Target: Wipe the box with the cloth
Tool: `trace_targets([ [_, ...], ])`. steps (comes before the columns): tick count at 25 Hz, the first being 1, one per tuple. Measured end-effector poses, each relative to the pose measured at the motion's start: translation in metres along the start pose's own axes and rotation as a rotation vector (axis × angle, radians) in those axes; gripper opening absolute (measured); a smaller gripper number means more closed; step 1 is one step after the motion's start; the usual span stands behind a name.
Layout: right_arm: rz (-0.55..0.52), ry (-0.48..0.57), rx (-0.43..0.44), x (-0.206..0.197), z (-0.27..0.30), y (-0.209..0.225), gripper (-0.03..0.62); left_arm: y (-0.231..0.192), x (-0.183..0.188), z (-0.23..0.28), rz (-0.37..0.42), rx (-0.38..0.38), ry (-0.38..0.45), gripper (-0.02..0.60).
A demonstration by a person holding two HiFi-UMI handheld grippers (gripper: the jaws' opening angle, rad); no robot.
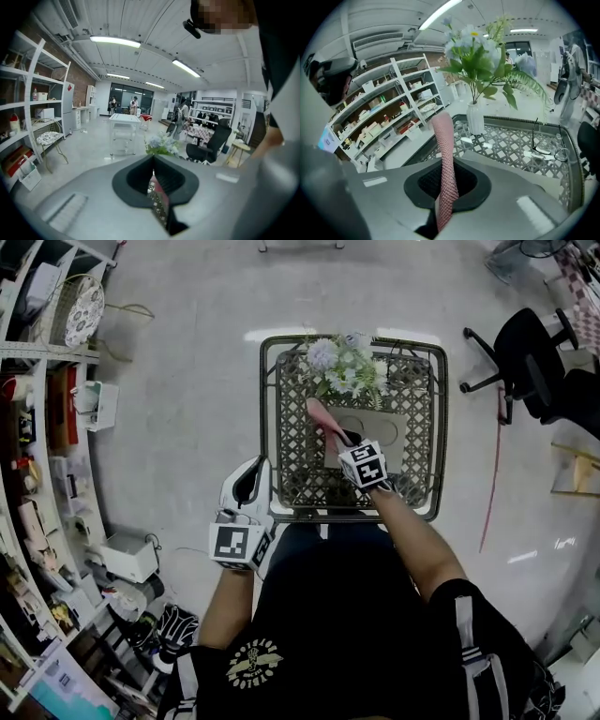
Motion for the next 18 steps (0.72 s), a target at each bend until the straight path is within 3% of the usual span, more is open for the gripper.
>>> trace_targets([
  [7, 0.002, -0.107, -0.113, -0.023, 0.015, 0.027, 0.017, 0.008, -0.005, 0.003, 0.013, 0.005, -0.012, 0.000],
  [13, 0.019, -0.153, -0.234, -0.047, -0.010, 0.062, 0.017, 0.015, 0.005, 0.014, 0.038, -0.028, 0.000, 0.000],
  [18, 0.086, -0.154, -0.321, -0.068, -0.042, 0.097, 0.017, 0.024, 0.016, 0.024, 0.049, -0.026, -0.038, 0.000],
])
Point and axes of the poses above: the fingertips, and each gripper's own axes: z forward along the fingers, y to its right, x out of its top, the point moved 10 cm from there along -z, backward along the fingers
